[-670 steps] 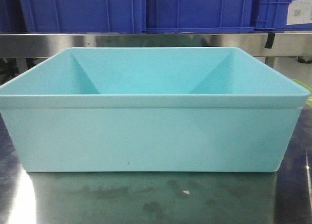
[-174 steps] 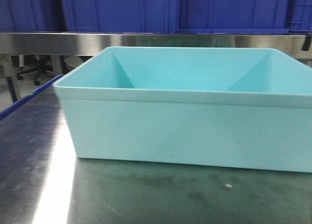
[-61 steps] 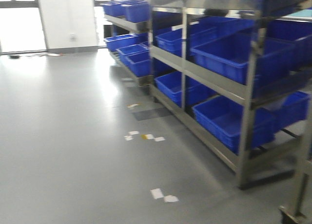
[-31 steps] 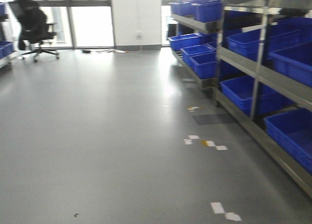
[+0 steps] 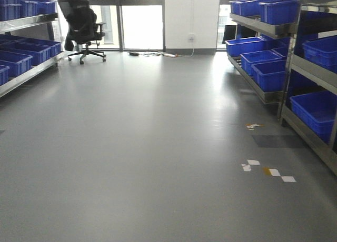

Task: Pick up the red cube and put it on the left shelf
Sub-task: 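Drive the base away from the table holding the red cube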

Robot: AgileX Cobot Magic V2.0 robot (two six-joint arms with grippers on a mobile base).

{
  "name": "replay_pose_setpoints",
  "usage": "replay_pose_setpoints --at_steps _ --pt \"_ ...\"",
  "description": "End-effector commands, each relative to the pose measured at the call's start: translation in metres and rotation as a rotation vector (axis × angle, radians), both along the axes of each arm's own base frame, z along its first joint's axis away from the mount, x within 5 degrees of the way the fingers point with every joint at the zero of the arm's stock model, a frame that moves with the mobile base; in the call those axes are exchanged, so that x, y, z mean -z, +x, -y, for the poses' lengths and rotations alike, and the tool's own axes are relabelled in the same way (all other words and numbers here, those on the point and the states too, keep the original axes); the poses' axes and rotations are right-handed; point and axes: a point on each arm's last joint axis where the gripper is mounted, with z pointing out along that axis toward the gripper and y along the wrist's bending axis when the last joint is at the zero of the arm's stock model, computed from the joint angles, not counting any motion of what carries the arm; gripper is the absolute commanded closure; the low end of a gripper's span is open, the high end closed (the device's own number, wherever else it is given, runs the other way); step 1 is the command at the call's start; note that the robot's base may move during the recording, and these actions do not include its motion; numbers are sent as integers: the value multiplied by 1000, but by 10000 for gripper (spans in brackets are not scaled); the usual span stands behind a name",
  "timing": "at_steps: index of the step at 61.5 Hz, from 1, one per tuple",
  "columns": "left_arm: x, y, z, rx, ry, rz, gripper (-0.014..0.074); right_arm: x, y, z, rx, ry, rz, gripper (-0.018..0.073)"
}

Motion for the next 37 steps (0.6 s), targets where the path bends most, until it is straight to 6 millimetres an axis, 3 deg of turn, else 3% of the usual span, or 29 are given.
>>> replay_pose_setpoints --at_steps 1,37 --pt "-1 0 0 -1 -4 80 495 -15 1 -1 -3 38 91 358" --pt "-1 0 0 -1 -4 80 495 -15 1 -1 -3 38 91 358"
